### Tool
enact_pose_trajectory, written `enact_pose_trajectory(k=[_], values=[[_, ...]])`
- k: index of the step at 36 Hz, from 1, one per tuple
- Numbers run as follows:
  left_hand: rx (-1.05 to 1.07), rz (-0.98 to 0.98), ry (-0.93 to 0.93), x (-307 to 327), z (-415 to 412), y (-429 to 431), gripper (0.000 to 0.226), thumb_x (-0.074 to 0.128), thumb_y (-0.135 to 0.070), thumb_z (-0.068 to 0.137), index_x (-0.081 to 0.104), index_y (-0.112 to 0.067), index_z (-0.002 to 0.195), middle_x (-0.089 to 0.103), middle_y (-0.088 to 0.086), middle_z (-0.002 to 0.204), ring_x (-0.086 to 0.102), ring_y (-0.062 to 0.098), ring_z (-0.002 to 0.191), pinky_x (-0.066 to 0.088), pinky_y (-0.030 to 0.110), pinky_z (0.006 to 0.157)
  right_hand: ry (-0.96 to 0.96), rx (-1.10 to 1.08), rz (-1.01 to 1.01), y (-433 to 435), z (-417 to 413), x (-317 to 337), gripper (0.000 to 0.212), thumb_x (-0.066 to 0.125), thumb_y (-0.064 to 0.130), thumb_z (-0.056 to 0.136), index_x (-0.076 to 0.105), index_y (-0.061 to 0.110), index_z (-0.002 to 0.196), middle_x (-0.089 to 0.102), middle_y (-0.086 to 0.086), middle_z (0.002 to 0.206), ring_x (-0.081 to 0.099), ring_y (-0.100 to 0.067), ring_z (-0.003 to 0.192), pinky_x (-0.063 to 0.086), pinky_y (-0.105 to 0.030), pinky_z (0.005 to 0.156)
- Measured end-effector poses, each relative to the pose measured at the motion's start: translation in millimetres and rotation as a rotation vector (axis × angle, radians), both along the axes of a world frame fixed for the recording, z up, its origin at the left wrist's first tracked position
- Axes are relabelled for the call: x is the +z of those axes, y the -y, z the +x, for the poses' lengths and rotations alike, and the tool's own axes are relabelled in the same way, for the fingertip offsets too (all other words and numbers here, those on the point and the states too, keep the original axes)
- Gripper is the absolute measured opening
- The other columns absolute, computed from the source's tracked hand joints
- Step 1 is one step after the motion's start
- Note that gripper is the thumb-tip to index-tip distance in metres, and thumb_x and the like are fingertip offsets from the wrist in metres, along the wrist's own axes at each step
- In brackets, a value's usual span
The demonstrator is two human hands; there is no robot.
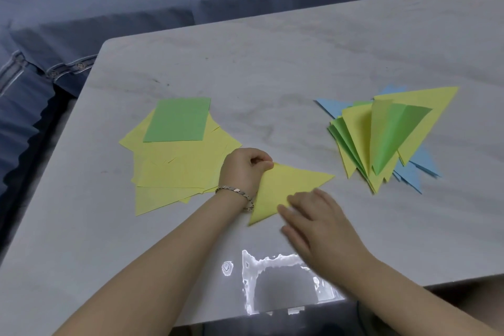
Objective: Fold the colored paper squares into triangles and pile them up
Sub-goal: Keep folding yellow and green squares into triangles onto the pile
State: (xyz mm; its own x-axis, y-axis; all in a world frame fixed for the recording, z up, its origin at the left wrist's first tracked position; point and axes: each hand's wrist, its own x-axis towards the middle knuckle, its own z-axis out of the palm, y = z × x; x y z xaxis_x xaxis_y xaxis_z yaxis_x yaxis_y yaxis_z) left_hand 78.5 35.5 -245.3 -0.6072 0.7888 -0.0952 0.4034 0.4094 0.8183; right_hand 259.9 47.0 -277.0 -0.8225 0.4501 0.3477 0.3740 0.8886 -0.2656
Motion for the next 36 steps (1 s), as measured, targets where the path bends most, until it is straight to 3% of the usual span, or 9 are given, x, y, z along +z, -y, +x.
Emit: enact_pose_trajectory(k=[6, 13, 16, 19, 22, 24, 28, 33, 36], values=[[0.008, 0.016, 0.017, 0.4, 0.7, 0.4, 0.005, 0.069, -0.006, 0.076, 0.071, -0.010, 0.074, 0.064, -0.003, 0.071, 0.056, 0.007, 0.067, 0.039, 0.005, 0.063, 0.009, 0.160, -0.030, 34.8, -23.2, -5.0, 0.032, 0.049, 0.038, 0.082, 0.068, 0.021, 0.101, 0.065, -0.002, 0.102, 0.051, -0.021, 0.098, 0.033, -0.040, 0.098], [0.037, 0.042, 0.045, 2.6, 1.0, 3.7, 0.010, 0.067, -0.004, 0.077, 0.068, -0.011, 0.070, 0.058, -0.007, 0.062, 0.050, -0.002, 0.055, 0.038, 0.006, 0.057, -0.057, 0.138, -0.153, 28.5, -15.7, -1.4, 0.025, 0.051, 0.034, 0.083, 0.067, 0.027, 0.100, 0.059, -0.004, 0.106, 0.047, -0.021, 0.098, 0.035, -0.034, 0.092], [0.197, 0.137, 0.171, 6.9, -1.1, 10.2, 0.023, 0.065, 0.001, 0.077, 0.062, -0.015, 0.060, 0.053, -0.008, 0.050, 0.046, 0.002, 0.044, 0.043, 0.021, 0.057, -0.113, -0.079, -0.393, 21.5, -3.5, 11.9, 0.028, 0.049, 0.037, 0.084, 0.060, 0.041, 0.110, 0.045, 0.004, 0.104, 0.042, -0.014, 0.098, 0.033, -0.019, 0.085], [0.338, 0.247, 0.271, 19.7, 2.4, 18.1, 0.026, 0.065, 0.000, 0.078, 0.062, -0.018, 0.060, 0.053, -0.014, 0.043, 0.046, 0.002, 0.041, 0.046, 0.021, 0.054, -0.118, -0.138, -0.675, 13.4, 1.6, 32.1, 0.037, 0.047, 0.044, 0.087, 0.036, 0.062, 0.117, 0.039, 0.018, 0.106, 0.042, 0.001, 0.100, 0.028, -0.003, 0.086], [0.344, 0.323, 0.325, 35.1, 13.3, 23.0, 0.023, 0.065, 0.000, 0.079, 0.062, -0.016, 0.063, 0.055, -0.015, 0.042, 0.048, 0.002, 0.039, 0.047, 0.014, 0.047, -0.303, -0.138, -0.978, 5.9, -2.1, 46.2, 0.045, 0.057, 0.026, 0.090, 0.038, 0.058, 0.116, 0.053, 0.017, 0.104, 0.056, 0.000, 0.086, 0.038, -0.006, 0.079], [0.321, 0.350, 0.343, 41.5, 20.3, 24.7, 0.021, 0.066, -0.001, 0.079, 0.062, -0.016, 0.065, 0.057, -0.015, 0.044, 0.050, 0.002, 0.040, 0.048, 0.014, 0.048, -0.450, -0.182, -1.060, 2.8, -7.7, 52.9, 0.043, 0.061, 0.011, 0.086, 0.051, 0.046, 0.110, 0.058, 0.010, 0.086, 0.057, -0.006, 0.070, 0.042, -0.009, 0.072], [0.218, 0.385, 0.386, 48.7, 28.8, 27.9, 0.020, 0.065, 0.002, 0.080, 0.063, -0.015, 0.069, 0.063, -0.011, 0.052, 0.060, 0.002, 0.050, 0.051, 0.014, 0.052, -0.584, -0.313, -0.919, -13.0, -10.2, 62.8, 0.032, 0.064, -0.003, 0.082, 0.064, 0.021, 0.103, 0.049, 0.001, 0.069, 0.047, -0.002, 0.058, 0.039, -0.007, 0.062], [0.120, 0.342, 0.262, 42.6, 20.4, 36.2, 0.020, 0.064, -0.006, 0.083, 0.064, -0.025, 0.079, 0.067, -0.007, 0.075, 0.066, 0.007, 0.075, 0.053, 0.019, 0.069, -0.665, -0.535, -0.519, -53.7, 12.3, 68.1, 0.031, 0.058, 0.001, 0.087, 0.058, 0.019, 0.112, 0.052, 0.001, 0.090, 0.050, 0.008, 0.072, 0.035, 0.000, 0.069], [0.095, 0.224, 0.017, 34.4, 6.3, 43.8, 0.017, 0.060, -0.004, 0.085, 0.065, -0.021, 0.087, 0.063, -0.009, 0.093, 0.059, 0.002, 0.085, 0.041, 0.003, 0.074, -0.463, -0.668, -0.438, -80.9, 20.1, 60.5, 0.035, 0.053, 0.004, 0.091, 0.053, 0.004, 0.126, 0.049, -0.013, 0.115, 0.052, -0.019, 0.097, 0.038, -0.015, 0.087]])
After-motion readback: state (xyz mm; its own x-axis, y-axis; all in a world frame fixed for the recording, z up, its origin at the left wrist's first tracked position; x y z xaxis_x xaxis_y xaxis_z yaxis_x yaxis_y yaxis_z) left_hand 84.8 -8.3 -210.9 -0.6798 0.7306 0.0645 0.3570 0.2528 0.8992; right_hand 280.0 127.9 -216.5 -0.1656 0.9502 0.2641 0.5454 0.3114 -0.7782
